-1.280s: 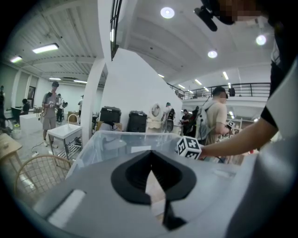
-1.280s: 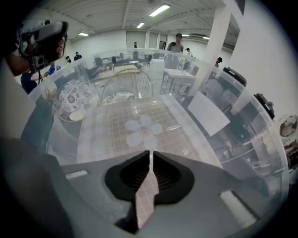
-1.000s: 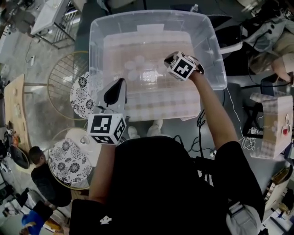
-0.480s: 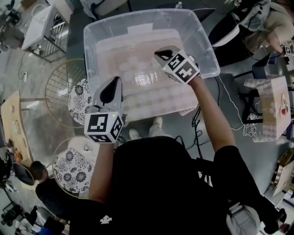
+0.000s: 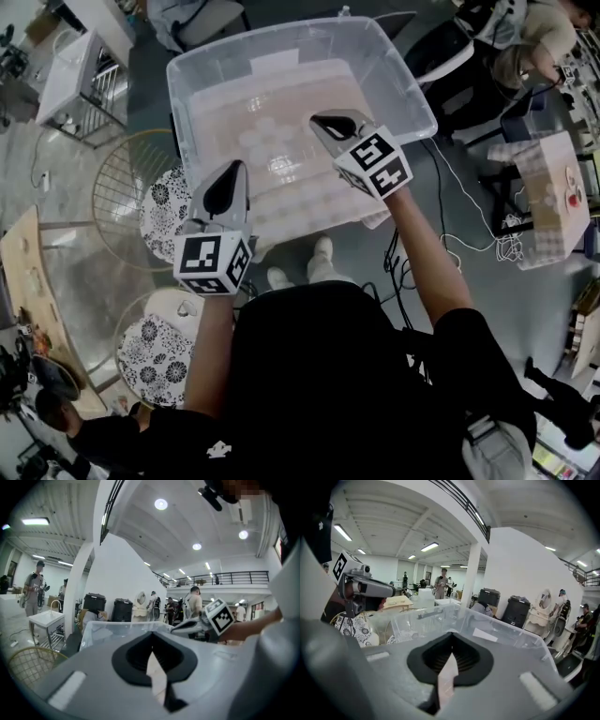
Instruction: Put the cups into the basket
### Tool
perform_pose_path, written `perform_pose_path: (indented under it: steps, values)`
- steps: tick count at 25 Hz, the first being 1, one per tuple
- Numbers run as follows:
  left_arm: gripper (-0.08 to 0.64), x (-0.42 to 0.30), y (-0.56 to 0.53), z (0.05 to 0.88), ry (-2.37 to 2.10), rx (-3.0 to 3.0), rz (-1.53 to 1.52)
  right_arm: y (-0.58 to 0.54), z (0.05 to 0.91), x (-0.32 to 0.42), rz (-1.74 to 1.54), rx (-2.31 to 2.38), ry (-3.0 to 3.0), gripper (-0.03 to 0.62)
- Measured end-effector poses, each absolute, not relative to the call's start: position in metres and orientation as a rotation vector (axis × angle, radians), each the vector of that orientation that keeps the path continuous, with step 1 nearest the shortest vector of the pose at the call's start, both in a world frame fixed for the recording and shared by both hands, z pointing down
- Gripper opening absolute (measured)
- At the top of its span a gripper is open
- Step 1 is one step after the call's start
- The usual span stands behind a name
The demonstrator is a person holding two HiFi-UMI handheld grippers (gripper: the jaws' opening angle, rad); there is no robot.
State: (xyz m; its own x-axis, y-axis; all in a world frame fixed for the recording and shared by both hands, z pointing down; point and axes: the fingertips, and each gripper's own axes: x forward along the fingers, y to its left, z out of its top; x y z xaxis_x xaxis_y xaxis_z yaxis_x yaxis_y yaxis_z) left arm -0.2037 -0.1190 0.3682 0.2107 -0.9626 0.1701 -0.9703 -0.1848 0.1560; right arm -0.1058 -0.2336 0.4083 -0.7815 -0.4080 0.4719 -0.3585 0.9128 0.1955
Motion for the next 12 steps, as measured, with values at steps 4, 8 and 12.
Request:
perform_pose_path:
  steps: [4,8,12]
  values:
    - [0.005,-0.206,-0.109,0.366,-1.828,2.271,0.035,-0.206,0.39,-0.106,-0.11,0.603,-2.64,0.002]
    - [0.005,-0.207,-0.1,0.364,-1.812,2.295,0.033,-0.179,0.376,-0.106,-0.089,0.652,-2.729,0.002]
    - [0.005,-0.207,-0.093,0.365,-1.791,2.306,0.026,-0.16,0.376,-0.106,-0.082,0.696,-2.75,0.0]
